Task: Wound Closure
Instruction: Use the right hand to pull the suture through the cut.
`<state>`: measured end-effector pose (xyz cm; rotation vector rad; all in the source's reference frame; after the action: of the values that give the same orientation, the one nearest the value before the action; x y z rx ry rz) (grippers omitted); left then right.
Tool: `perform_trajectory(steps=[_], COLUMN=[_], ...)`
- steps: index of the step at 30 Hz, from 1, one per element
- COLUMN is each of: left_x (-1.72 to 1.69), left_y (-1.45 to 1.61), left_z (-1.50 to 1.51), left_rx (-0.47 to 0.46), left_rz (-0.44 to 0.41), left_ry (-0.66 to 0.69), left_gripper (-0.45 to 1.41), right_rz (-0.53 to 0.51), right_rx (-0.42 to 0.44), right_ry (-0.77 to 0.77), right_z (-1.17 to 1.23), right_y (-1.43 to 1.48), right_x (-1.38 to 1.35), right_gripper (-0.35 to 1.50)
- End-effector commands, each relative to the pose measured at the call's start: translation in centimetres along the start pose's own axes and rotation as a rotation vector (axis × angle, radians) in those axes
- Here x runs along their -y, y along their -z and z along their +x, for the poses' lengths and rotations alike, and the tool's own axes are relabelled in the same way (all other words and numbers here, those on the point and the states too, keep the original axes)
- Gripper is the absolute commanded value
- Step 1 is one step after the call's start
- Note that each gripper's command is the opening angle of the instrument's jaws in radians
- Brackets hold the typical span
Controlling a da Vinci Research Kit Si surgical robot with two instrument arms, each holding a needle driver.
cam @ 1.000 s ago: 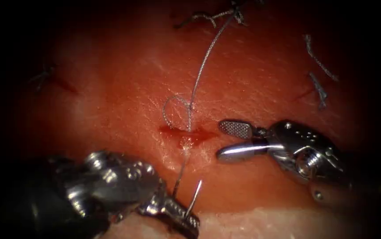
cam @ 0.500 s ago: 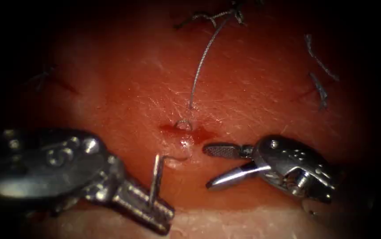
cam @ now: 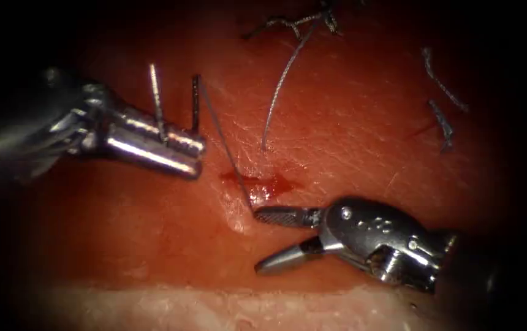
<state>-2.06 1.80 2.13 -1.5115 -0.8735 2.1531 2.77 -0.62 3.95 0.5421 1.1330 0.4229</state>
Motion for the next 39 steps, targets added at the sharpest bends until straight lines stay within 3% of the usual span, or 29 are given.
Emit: perform_trajectory(steps=[1, 12, 14, 15, 16, 17, 25, 31, 33, 39], left_x=[0.06, 0.04, 0.03, 0.03, 0.03, 0.03, 0.02, 0.04, 0.08, 0.14], left_y=[-0.04, -0.11, -0.11, -0.11, -0.10, -0.10, -0.08, -0.08, -0.13, -0.31], left_z=[0.00, -0.09, -0.08, -0.08, -0.07, -0.07, -0.07, -0.12, -0.22, -0.51], left_rx=[0.000, 0.006, 0.006, 0.006, 0.006, 0.005, 0.005, 0.007, 0.007, 0.014], left_rz=[-0.003, -0.024, -0.024, -0.024, -0.024, -0.025, -0.026, -0.025, -0.020, -0.008], left_ry=[-0.001, -0.001, -0.001, -0.001, -0.001, -0.006, -0.006, -0.016, -0.029, -0.051], left_gripper=[-0.45, -0.45, -0.45, -0.45, -0.45, -0.45, -0.45, -0.45, -0.45, -0.45], right_rz=[-0.014, -0.070, -0.061, -0.061, -0.047, -0.032, -0.009, -0.008, 0.017, 0.077], right_rx=[0.000, 0.018, 0.020, 0.020, 0.024, 0.033, 0.071, 0.156, 0.202, 0.210], right_ry=[0.005, 0.006, 0.008, 0.008, 0.008, 0.010, 0.013, -0.025, -0.033, -0.052], right_z=[-0.02, -0.05, -0.06, -0.06, -0.06, -0.07, -0.16, -0.21, -0.20, -0.05], right_y=[-0.07, -0.08, -0.13, -0.13, -0.14, -0.15, -0.20, 0.04, 0.23, 0.44], right_x=[-0.08, -0.19, -0.19, -0.19, -0.19, -0.17, -0.17, -0.09, 0.03, 0.36], right_gripper=[0.78, 0.56, 0.05, 0.05, -0.23, -0.35, -0.35, -0.35, -0.35, -0.35])
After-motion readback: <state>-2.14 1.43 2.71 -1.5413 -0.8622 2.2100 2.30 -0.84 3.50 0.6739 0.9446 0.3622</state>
